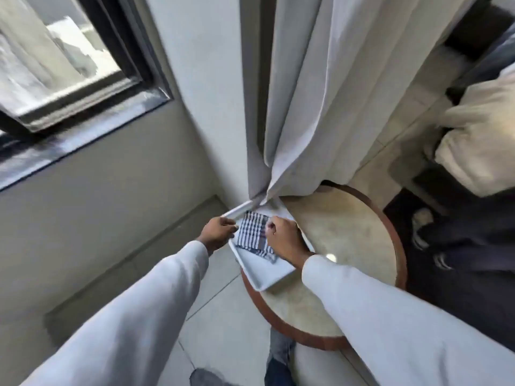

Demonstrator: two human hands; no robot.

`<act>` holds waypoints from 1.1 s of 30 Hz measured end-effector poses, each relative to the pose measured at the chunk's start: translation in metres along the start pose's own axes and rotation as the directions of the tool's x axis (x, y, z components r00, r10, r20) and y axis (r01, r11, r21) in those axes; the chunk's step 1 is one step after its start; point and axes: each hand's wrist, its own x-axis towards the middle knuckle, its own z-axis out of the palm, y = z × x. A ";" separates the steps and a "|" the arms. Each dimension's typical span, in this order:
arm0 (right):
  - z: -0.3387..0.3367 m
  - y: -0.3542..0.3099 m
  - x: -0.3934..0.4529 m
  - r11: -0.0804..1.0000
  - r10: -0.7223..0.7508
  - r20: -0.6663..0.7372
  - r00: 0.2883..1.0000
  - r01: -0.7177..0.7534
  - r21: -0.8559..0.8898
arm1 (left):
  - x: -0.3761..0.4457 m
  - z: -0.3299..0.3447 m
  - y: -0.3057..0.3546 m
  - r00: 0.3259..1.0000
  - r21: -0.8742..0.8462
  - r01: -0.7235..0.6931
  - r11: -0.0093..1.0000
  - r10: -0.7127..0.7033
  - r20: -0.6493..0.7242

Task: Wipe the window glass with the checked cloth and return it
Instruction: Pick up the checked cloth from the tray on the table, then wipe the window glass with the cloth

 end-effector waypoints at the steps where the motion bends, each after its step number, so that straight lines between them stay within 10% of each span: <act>1: 0.012 0.021 0.011 0.995 0.098 -0.013 0.995 -0.098 0.037 | 0.022 0.016 -0.009 1.000 -0.015 -0.003 1.000 0.004 0.026; 10: 0.109 0.124 0.090 0.838 0.495 0.091 0.864 -0.503 0.211 | 0.150 0.083 -0.054 0.991 0.167 0.089 0.982 -0.071 -0.114; 18: 0.131 0.107 0.116 0.749 0.482 0.050 0.875 -0.441 0.495 | 0.156 0.069 -0.045 0.980 0.069 0.075 0.995 -0.061 -0.187; 29: -0.031 -0.256 0.043 0.553 -0.257 0.056 0.965 0.099 0.827 | -0.066 -0.202 0.142 0.840 -0.323 -0.342 0.882 0.133 -0.527; 33: -0.111 -0.437 0.000 0.486 -0.499 -0.192 0.845 0.456 0.746 | -0.194 -0.345 0.206 0.622 -0.150 -0.566 0.811 0.300 -0.723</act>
